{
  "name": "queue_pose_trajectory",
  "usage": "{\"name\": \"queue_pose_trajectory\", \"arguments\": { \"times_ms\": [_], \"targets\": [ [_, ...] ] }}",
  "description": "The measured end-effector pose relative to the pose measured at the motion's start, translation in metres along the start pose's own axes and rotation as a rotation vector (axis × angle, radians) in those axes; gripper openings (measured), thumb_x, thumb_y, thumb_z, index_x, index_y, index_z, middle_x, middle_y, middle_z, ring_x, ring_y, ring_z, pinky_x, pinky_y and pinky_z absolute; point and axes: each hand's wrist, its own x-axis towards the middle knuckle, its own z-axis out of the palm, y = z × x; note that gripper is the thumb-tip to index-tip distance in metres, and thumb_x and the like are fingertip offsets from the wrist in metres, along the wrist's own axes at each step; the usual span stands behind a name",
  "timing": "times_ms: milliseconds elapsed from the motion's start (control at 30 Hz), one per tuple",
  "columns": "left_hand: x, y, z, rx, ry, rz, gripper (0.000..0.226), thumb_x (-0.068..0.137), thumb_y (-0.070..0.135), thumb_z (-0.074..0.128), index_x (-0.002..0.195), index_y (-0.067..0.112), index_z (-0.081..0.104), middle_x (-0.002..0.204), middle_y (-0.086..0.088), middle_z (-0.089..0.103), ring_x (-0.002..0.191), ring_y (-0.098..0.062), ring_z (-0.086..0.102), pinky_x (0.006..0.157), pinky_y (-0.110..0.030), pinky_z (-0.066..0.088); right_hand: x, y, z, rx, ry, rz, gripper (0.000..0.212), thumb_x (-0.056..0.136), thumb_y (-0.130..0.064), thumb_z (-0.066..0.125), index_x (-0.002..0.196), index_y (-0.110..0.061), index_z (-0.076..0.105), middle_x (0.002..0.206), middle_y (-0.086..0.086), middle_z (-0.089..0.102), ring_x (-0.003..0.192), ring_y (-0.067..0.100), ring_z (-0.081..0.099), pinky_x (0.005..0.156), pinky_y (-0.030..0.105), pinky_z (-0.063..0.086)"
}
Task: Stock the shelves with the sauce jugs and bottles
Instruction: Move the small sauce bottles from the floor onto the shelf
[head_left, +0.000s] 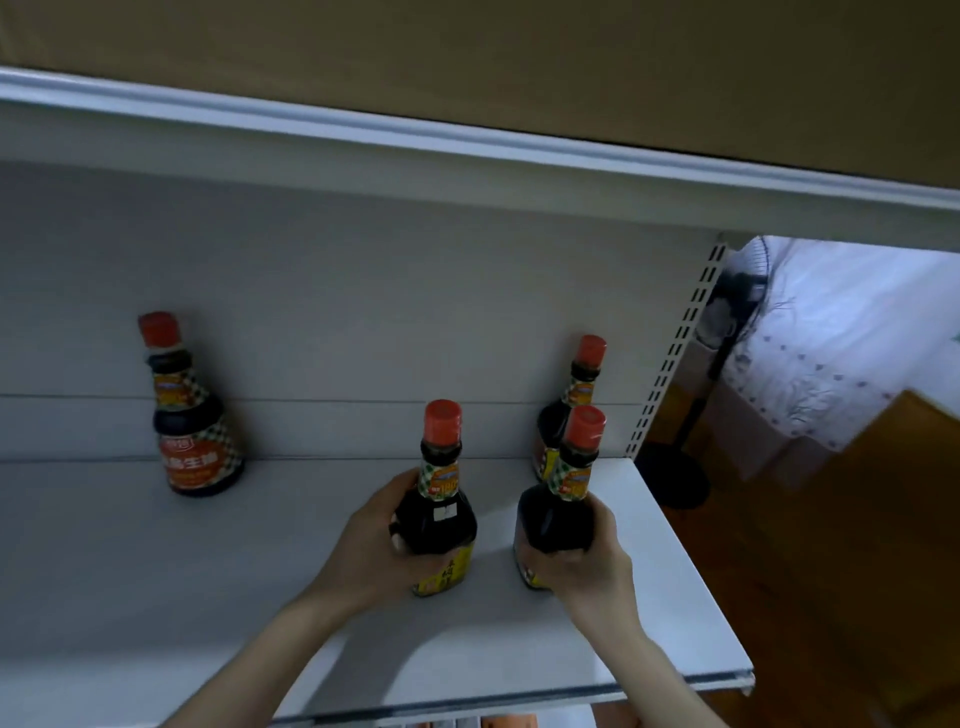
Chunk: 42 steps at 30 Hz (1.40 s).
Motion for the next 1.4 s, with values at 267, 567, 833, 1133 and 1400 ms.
{"name": "queue_pose_trajectory", "arguments": {
  "times_ms": [267,567,833,1133,1400],
  "targets": [
    [0.004,-0.007,-0.004,0.109,-0.020,-0.042,0.068,0.051,0.055,0.068,0.104,0.079,0.032,0.112,0.043,0.048,0.108,0.021,0.043,0.087,-0.006,0.037,-0.001,0.024,-0.013,0.167,-0.211,-0.004,0.070,0.073,0.004,0.073,0.128,-0.023,0.040,0.116,-0.016,0.054,0.106,0.005,0.056,0.083,0.015,0.051],
    [0.012,-0.008,-0.002,0.095,0.006,-0.088,0.069,0.046,0.058,0.067,0.109,0.058,0.039,0.115,0.018,0.050,0.112,-0.010,0.050,0.089,-0.029,0.048,0.018,0.027,0.000,0.114,-0.130,-0.021,0.051,0.074,0.004,0.071,0.116,-0.015,0.051,0.095,-0.013,0.061,0.079,-0.019,0.057,0.066,0.003,0.044],
    [0.040,-0.012,-0.001,0.160,-0.005,-0.062,0.073,0.046,0.062,0.062,0.112,0.056,0.032,0.111,0.026,0.049,0.111,-0.012,0.049,0.089,-0.030,0.041,0.057,0.015,0.022,-0.026,-0.084,0.021,0.036,0.075,-0.013,0.072,0.108,-0.015,0.058,0.083,0.003,0.066,0.074,0.013,0.060,0.063,0.022,0.047],
    [0.072,-0.017,0.001,0.188,-0.042,-0.086,0.086,0.052,0.060,0.062,0.130,0.040,0.032,0.124,0.005,0.053,0.118,-0.018,0.047,0.101,-0.038,0.040,0.083,0.013,0.044,-0.189,-0.005,0.115,0.029,0.077,-0.028,0.069,0.069,-0.010,0.048,0.066,0.004,0.055,0.063,0.020,0.049,0.046,0.025,0.028],
    [0.075,-0.021,0.001,0.177,-0.037,-0.088,0.086,0.054,0.057,0.063,0.133,0.035,0.037,0.127,0.003,0.054,0.120,-0.017,0.047,0.103,-0.040,0.039,0.093,0.008,0.054,-0.222,0.080,0.200,0.037,0.078,-0.037,0.067,0.064,-0.006,0.053,0.058,0.005,0.052,0.060,0.022,0.049,0.047,0.027,0.028]
  ]
}}
